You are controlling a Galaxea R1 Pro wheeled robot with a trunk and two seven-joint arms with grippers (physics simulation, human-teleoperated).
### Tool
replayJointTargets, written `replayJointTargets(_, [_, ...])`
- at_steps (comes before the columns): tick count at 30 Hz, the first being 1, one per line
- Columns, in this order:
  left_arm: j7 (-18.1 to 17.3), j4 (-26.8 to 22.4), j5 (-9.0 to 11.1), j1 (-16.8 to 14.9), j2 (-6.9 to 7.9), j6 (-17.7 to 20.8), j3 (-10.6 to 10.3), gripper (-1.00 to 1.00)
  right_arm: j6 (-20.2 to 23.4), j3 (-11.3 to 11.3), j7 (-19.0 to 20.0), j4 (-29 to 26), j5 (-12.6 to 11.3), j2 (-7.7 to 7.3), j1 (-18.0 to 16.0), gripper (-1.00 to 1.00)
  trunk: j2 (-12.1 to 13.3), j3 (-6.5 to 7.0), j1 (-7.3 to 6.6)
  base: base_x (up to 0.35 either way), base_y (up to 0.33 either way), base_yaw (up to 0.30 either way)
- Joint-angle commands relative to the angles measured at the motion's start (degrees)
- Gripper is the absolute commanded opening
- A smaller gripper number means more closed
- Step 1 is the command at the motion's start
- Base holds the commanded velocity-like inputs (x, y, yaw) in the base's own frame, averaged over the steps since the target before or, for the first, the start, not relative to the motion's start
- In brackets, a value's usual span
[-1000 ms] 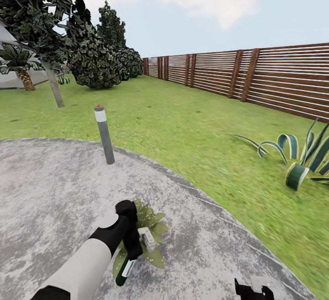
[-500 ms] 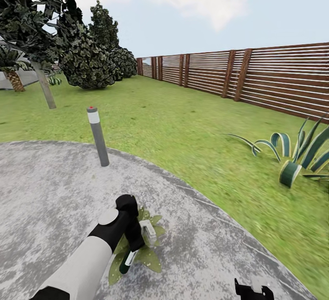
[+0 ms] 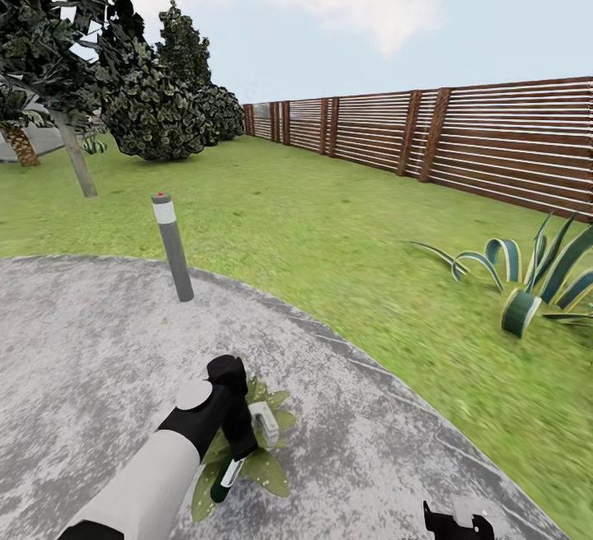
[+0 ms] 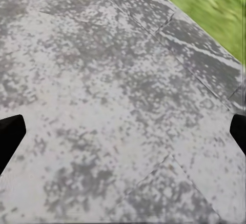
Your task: Pick up the pesticide atomizer in the garden and spray insectifuge to fully cover both potted plants in the garden.
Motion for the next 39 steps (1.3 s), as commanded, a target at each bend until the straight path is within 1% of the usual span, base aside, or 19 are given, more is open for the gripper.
replayJointTargets(1, [-0.45,-0.07,-0.41,-0.01,0.02,0.60,-0.04,-1.00,-0.20,0.25,0.04,0.05,-0.54,0.01,-0.04,1.00,-0.02,-0.04,-0.01,0.000,0.000,-0.226])
replayJointTargets(7, [-0.42,-0.15,-0.51,-0.01,0.06,0.60,-0.07,-1.00,-0.20,0.29,0.04,0.05,-0.53,0.04,-0.04,1.00,-0.02,0.07,-0.01,0.000,0.000,-0.237])
replayJointTargets(18, [-0.13,-0.15,-0.67,0.08,0.22,0.69,-0.04,-1.00,-0.20,0.29,0.04,0.05,-0.53,0.09,-0.04,1.00,-0.02,0.07,-0.01,-0.017,-0.009,-0.015])
replayJointTargets(28, [0.02,-0.15,-0.68,0.08,0.25,0.63,-0.04,-1.00,-0.20,0.28,0.04,0.05,-0.51,0.09,-0.04,1.00,-0.02,0.07,-0.01,-0.305,-0.038,0.000])
replayJointTargets(39, [0.23,-0.08,-0.69,0.11,0.45,0.60,-0.20,-1.00,-0.20,0.29,0.04,0.05,-0.53,0.09,-0.04,1.00,-0.02,0.07,-0.01,-0.299,0.184,0.000])
